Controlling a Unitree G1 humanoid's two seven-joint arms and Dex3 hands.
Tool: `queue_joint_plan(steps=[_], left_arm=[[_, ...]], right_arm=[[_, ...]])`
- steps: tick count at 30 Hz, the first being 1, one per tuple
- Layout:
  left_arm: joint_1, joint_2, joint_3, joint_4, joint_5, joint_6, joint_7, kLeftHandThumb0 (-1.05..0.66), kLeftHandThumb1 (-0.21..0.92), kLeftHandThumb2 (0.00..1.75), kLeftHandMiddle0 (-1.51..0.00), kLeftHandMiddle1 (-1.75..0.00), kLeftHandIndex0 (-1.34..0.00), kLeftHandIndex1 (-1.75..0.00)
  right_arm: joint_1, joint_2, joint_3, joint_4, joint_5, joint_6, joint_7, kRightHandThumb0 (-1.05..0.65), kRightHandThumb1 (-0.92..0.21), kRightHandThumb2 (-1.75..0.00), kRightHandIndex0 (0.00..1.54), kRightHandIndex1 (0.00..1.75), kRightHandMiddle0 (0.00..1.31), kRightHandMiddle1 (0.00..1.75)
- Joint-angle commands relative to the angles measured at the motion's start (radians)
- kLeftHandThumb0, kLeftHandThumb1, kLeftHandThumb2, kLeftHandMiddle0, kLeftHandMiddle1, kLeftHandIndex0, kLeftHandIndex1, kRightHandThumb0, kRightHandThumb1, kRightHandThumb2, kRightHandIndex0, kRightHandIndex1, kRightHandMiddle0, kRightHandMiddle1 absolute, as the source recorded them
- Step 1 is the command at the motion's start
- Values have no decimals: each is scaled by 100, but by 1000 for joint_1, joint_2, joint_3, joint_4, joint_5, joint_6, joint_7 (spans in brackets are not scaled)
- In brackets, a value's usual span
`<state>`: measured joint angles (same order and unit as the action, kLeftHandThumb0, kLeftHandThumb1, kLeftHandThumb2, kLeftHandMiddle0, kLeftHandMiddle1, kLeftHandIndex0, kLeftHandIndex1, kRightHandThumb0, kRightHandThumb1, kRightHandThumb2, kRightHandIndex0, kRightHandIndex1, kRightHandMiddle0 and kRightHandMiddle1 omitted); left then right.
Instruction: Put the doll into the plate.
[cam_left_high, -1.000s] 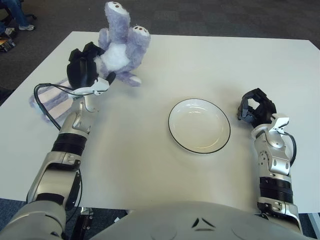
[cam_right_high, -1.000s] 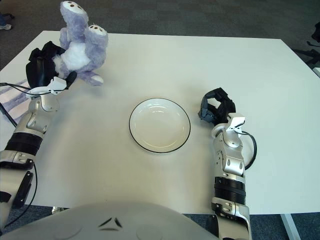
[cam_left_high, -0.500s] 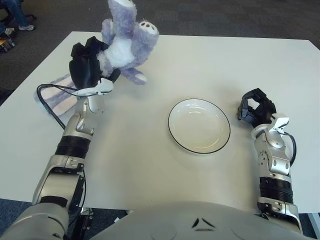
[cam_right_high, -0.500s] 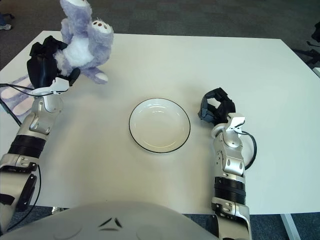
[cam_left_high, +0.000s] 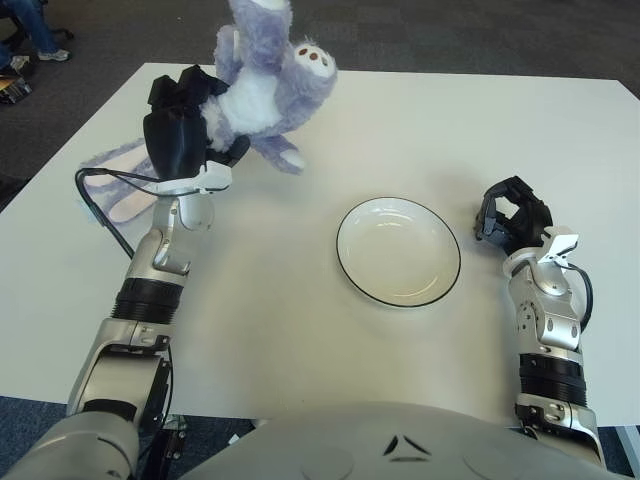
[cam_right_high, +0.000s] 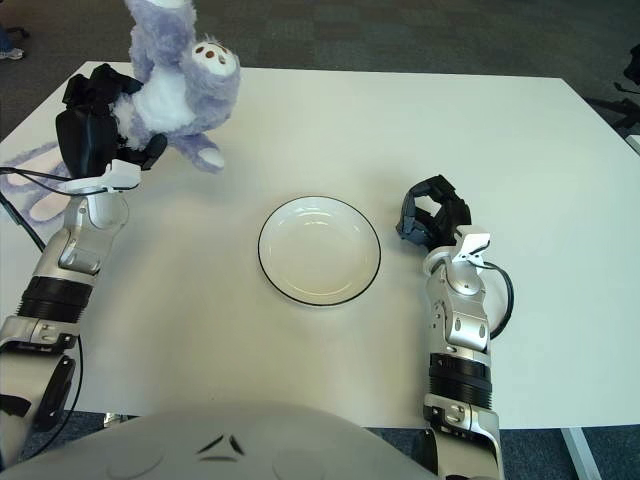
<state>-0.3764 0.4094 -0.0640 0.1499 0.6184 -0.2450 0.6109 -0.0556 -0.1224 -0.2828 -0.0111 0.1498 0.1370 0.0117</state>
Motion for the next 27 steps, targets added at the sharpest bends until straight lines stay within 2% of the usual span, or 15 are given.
queue_joint_plan(steps=[1, 12, 20, 27], left_arm=[[1, -21, -3, -51, 32, -1, 13, 54, 13, 154, -76, -175, -103, -175], [15, -65, -10, -161, 88, 15, -22, 55, 13, 155, -77, -175, -104, -175], [27, -89, -19, -232, 77, -6, -65, 55, 12, 156, -77, -175, -104, -175], [27, -130, -48, -284, 93, 7, -110, 56, 11, 156, -78, -175, -104, -175]], right_arm=[[34, 9, 7, 42, 9, 53, 0, -46, -38, -124, 121, 175, 57, 175], [31, 12, 11, 43, 9, 50, -1, -46, -38, -124, 121, 175, 56, 175], [29, 14, 13, 42, 5, 52, -7, -46, -38, -124, 120, 175, 56, 175], [30, 13, 18, 39, 5, 53, -4, -46, -38, -124, 120, 175, 56, 175]])
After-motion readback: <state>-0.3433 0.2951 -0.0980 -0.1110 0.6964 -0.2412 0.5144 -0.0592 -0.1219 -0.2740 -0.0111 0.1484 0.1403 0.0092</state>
